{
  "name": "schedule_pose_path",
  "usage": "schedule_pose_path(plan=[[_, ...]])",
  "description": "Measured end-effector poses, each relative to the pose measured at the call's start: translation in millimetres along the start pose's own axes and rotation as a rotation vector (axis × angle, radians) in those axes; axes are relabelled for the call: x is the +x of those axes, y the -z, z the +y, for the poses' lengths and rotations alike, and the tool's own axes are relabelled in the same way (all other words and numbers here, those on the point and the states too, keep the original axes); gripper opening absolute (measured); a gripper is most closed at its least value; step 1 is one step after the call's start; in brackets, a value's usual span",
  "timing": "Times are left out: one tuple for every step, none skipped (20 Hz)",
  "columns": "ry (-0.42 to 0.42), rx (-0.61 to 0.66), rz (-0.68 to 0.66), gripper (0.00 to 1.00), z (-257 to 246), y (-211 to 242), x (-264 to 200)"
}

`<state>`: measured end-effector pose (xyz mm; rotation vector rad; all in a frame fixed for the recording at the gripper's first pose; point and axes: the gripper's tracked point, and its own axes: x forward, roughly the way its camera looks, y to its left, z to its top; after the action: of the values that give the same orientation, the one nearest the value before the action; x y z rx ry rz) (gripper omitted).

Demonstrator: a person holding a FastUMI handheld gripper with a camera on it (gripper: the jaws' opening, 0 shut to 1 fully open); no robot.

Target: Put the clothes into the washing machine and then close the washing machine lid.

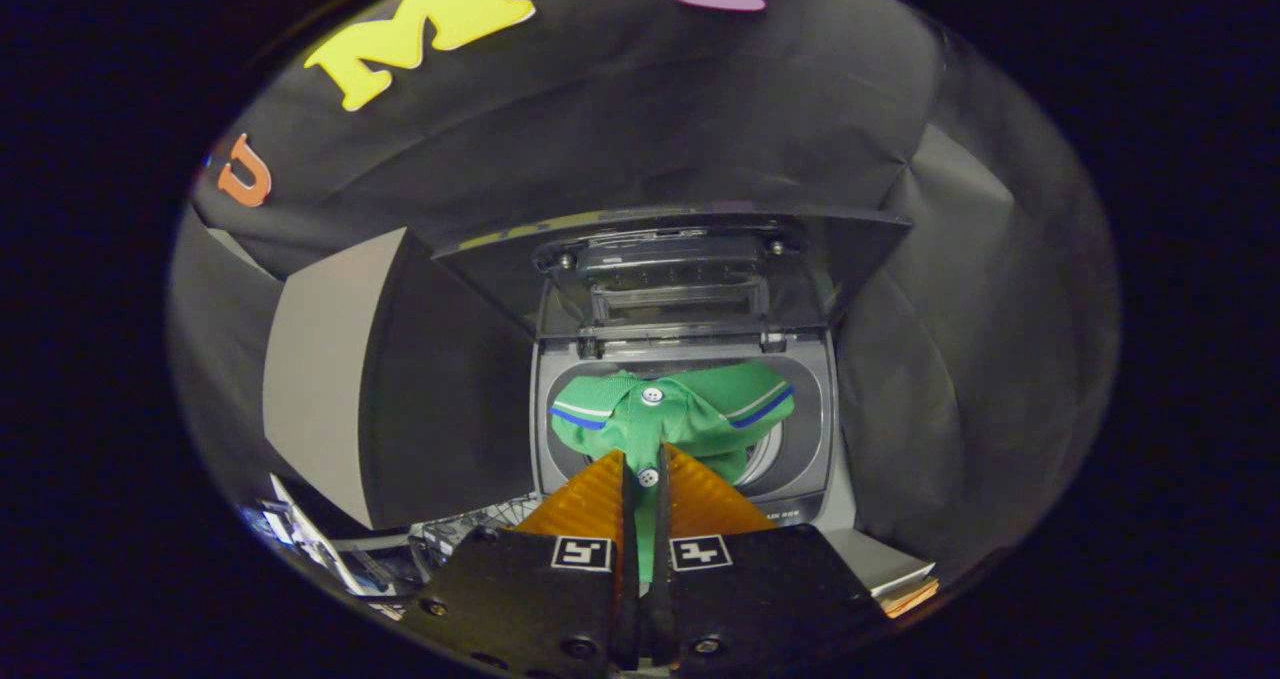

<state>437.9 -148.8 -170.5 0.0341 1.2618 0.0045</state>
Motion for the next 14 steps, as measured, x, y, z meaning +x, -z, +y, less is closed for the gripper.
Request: schedule_pose_path(plan=[[0.001, -0.013, -0.007, 0.08, 1.0, 1.9, 2.4], [0.003, -0.023, -0.017, 0.09, 2.5, -0.2, 11.8], [0.012, -0.031, -0.026, 0.1, 2.1, -2.0, 20.7], [0.019, -0.037, -0.034, 0.1, 0.9, -2.9, 30.7], [0.024, -0.037, -0.032, 0.12, -0.4, -0.6, 39.6], [0.024, -0.035, -0.025, 0.13, -1.7, 4.1, 48.1], [0.023, -0.026, -0.019, 0.14, -2.6, 6.0, 58.5], [0.022, -0.018, -0.012, 0.14, -5.0, 11.0, 69.8], [0.024, -0.009, -0.006, 0.14, -7.3, 14.2, 81.4], [0.027, -0.004, -0.003, 0.14, -10.4, 18.2, 89.8], [0.03, 0.001, -0.004, 0.14, -12.2, 19.5, 99.2], [0.035, 0.002, -0.007, 0.14, -15.7, 21.9, 109.4], [0.039, 0.001, -0.015, 0.14, -17.9, 21.8, 119.5], [0.044, -0.001, -0.022, 0.14, -20.3, 22.7, 129.1]])
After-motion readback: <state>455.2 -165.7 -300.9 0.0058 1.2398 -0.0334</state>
